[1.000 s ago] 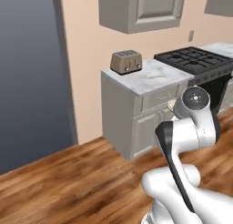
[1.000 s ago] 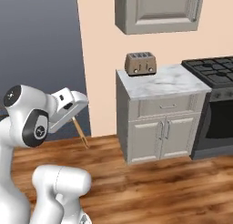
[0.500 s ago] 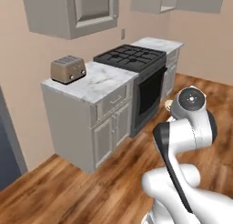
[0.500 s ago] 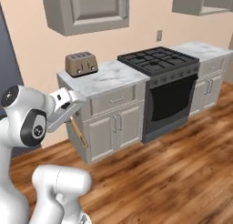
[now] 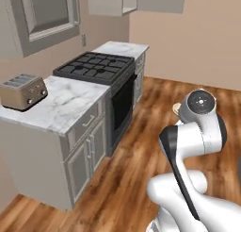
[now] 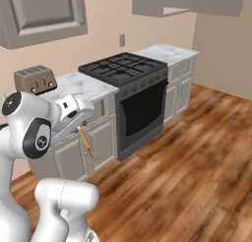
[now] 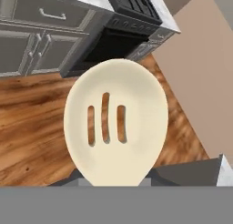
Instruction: Organize the utensils by type. Pick up the wooden spoons from the counter and place them in the open cabinet. Then pick up the metallic utensils from the counter and place them in the open drawer.
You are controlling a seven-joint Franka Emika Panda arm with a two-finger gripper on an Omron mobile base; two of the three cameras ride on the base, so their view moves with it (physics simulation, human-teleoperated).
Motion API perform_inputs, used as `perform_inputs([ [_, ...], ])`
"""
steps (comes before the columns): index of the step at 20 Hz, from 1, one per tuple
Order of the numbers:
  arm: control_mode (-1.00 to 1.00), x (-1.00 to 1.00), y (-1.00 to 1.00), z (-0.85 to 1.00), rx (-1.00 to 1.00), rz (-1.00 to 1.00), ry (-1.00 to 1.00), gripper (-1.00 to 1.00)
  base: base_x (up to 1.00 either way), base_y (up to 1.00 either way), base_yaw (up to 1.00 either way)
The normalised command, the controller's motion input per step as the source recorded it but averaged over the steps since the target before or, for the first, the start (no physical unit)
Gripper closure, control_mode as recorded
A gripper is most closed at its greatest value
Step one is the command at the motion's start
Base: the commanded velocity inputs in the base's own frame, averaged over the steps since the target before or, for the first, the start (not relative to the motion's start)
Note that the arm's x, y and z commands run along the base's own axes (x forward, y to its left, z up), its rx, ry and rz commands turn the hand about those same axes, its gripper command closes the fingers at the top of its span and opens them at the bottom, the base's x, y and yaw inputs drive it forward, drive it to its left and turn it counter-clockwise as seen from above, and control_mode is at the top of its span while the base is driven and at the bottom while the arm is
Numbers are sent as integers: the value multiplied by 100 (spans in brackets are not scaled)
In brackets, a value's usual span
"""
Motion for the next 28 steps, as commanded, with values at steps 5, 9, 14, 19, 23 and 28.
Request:
perform_inputs([
  [5, 100, 0, 0, 0, 0, 0, 0, 100, 98, -2, -26],
  [9, 100, 0, 0, 0, 0, 0, 0, 100, 99, -16, -9],
  [14, 100, 0, 0, 0, 0, 0, 0, 100, 100, -27, 0],
  [19, 100, 0, 0, 0, 0, 0, 0, 100, 100, -38, 0],
  [23, 100, 0, 0, 0, 0, 0, 0, 100, 99, -38, 3],
  [28, 100, 0, 0, 0, 0, 0, 0, 100, 100, -38, 11],
])
